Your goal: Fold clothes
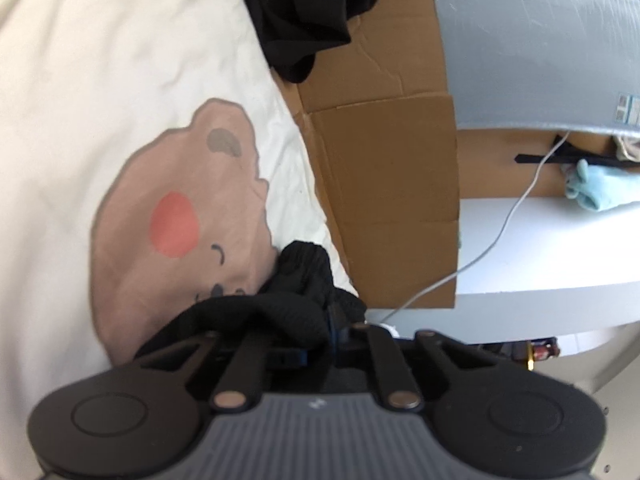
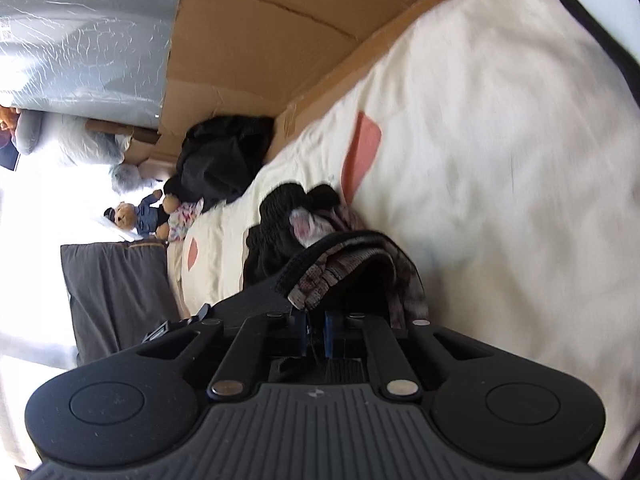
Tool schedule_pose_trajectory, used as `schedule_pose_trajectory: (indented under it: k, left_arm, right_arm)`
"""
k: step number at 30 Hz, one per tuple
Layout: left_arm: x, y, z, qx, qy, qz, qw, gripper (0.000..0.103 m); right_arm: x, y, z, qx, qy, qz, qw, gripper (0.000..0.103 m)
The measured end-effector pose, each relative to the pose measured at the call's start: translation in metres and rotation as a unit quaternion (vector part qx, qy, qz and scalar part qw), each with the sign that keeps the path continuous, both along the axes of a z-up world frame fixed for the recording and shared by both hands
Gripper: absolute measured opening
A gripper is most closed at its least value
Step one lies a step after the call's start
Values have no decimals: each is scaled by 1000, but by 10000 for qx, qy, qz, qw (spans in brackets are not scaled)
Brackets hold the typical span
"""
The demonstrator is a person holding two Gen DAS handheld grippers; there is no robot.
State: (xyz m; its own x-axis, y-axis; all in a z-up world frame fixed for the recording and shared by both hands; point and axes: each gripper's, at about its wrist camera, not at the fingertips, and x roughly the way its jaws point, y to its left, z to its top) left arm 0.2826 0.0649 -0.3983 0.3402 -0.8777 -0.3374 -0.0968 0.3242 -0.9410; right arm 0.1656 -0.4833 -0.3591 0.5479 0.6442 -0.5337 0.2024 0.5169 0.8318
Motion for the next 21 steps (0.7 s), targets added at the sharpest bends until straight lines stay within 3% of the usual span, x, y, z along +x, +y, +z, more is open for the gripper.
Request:
schedule_pose_trajectory:
  k: [6, 10, 13, 15, 18, 21]
  left_arm:
    - [11, -6, -7, 93, 181, 106, 9997, 8]
    - [12, -7, -10, -7, 313, 183, 9993, 14]
    - [14, -7, -8, -136, 338, 198, 9991, 31]
    - [16, -8, -6, -198, 408, 200, 9988, 42]
    - [22, -10, -1, -256, 497, 218, 9982, 47]
    - [24, -14, 4, -325, 472, 246, 9981, 56]
  right_arm:
    - [16, -7, 5, -196, -65, -191, 9996, 7]
    - [24, -10, 2, -173, 1, -374, 9992, 9]
    - [27, -10, 2, -157, -26, -462, 9988, 11]
    - [29, -9, 4, -224, -79, -470, 9986, 19]
    - [30, -10, 7, -258, -167, -558, 9980, 34]
    - [31, -12, 11, -304, -255, -668, 9970, 38]
